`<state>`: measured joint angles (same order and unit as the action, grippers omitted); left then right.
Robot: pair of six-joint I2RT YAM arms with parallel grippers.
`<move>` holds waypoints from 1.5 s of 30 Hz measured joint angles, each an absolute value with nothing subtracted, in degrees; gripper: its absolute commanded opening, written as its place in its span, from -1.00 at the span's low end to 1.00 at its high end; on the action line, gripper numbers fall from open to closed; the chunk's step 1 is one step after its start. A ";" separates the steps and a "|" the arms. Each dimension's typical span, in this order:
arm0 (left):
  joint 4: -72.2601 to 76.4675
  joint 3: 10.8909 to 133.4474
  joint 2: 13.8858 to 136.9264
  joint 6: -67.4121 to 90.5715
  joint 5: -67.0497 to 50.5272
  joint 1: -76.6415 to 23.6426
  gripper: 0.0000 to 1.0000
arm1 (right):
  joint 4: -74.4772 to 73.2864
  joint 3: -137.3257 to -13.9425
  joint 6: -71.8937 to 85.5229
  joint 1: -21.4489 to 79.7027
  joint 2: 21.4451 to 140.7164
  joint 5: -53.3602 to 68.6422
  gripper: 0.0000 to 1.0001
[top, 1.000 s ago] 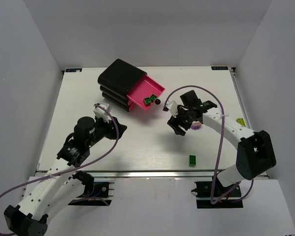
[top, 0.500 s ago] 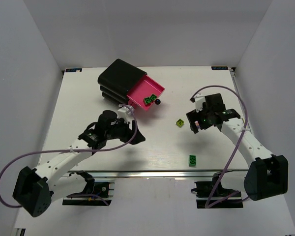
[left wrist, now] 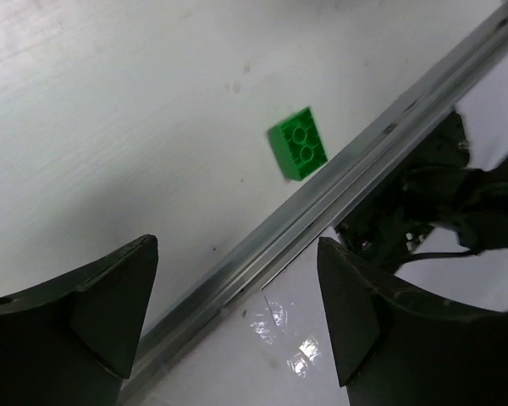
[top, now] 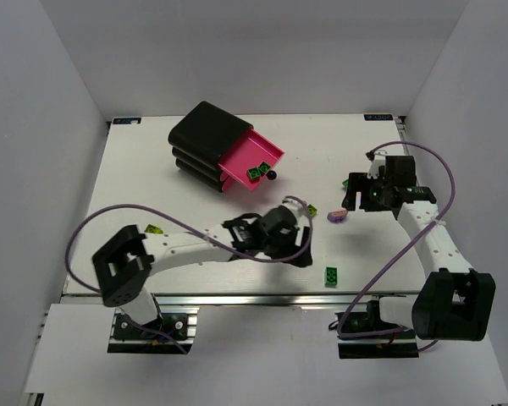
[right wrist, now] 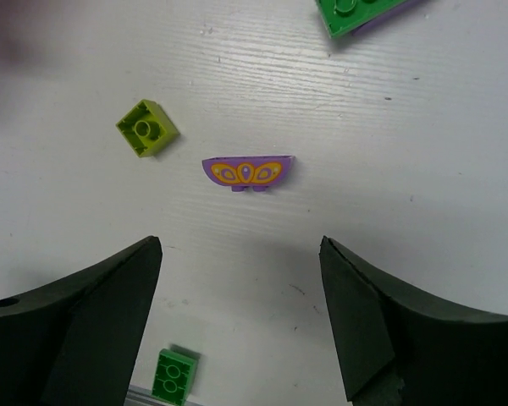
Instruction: Sort the legos into containers by color
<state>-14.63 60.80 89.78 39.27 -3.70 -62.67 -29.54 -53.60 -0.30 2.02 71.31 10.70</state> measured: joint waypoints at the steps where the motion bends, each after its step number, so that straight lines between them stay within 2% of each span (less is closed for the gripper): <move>1: -16.01 62.89 92.58 40.49 -1.76 -64.49 0.73 | -29.65 -53.98 0.16 1.50 71.13 11.20 0.65; 9: -27.79 83.31 112.97 47.51 12.34 -75.79 0.79 | -29.28 -55.05 3.29 -5.26 65.45 16.86 0.71; 15: -34.48 94.56 121.73 50.13 18.35 -80.12 0.81 | -28.64 -54.43 2.96 -9.06 65.12 20.14 0.71; 22: -38.35 99.63 126.50 52.82 24.05 -81.21 0.75 | -28.56 -53.58 1.76 -12.71 65.14 23.92 0.71; 25: -39.20 101.03 128.68 53.84 26.59 -81.21 0.61 | -28.56 -53.52 1.19 -13.76 65.14 25.50 0.70; 29: -40.14 103.57 130.52 54.68 29.41 -81.14 0.21 | -28.53 -53.28 1.02 -14.90 65.06 27.31 0.69; 30: -40.29 104.09 130.91 54.74 29.80 -81.14 -0.06 | -28.47 -53.08 0.99 -15.11 64.99 27.64 0.68; 36: -40.95 105.12 131.72 55.29 31.92 -81.19 -0.74 | -28.62 -51.92 -0.47 -16.16 64.77 29.54 0.66; 40: -41.41 103.04 130.61 55.46 33.69 -81.01 -0.93 | -28.73 -51.62 -1.54 -16.69 64.69 30.72 0.77; 45: -40.32 90.91 121.95 52.03 35.46 -79.31 -0.99 | -28.73 -51.64 -3.55 -17.26 64.71 33.32 0.78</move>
<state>-40.32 90.91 121.95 52.03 35.46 -79.31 -28.73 -51.64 -3.55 -17.26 64.71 33.32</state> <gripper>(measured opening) 0.460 0.888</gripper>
